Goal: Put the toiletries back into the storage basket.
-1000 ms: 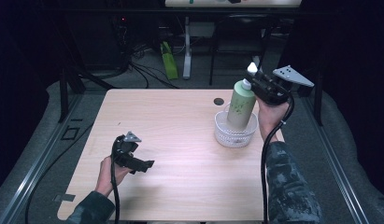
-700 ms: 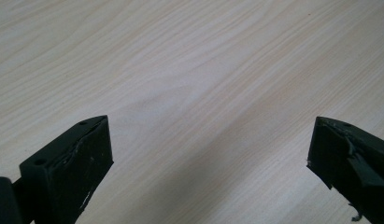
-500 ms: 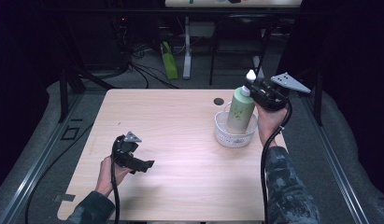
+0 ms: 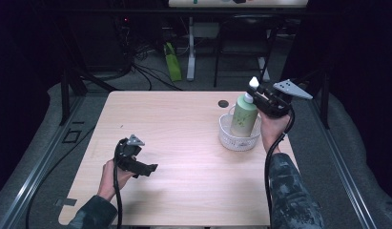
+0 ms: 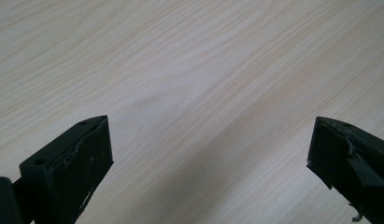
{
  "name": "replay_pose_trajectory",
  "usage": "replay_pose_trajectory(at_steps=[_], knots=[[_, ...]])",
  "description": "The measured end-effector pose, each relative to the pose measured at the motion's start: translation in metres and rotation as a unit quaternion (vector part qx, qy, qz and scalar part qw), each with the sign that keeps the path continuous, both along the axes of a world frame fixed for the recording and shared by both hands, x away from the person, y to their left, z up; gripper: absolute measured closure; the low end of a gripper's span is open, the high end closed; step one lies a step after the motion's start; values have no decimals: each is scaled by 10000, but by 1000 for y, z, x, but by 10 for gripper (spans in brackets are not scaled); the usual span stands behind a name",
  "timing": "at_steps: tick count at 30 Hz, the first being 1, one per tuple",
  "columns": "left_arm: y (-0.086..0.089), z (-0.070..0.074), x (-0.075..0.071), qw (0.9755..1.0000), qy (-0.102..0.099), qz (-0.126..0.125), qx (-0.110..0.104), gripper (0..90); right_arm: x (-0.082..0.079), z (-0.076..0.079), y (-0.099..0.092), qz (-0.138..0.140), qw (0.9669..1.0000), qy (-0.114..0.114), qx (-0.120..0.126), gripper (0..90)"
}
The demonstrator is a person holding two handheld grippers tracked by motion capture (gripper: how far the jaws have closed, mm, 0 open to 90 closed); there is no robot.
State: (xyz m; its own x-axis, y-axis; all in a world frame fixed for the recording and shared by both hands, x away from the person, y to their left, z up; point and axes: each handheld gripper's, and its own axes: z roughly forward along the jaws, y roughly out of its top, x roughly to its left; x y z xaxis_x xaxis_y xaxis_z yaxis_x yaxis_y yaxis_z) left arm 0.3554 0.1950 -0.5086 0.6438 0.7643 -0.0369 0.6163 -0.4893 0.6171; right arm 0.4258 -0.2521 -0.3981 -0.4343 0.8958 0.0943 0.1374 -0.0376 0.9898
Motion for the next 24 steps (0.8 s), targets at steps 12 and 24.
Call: replay_pose_trajectory(at_steps=[12, 24], knots=[[0, 0, 0, 10000, 21, -30, -27, 0, 0, -10, 1, 29, 9999, 105, -43, 671], [0, 0, 0, 10000, 16, -24, -9, 0, 1, -17, -1, 3, 9997, 170, -149, 671]])
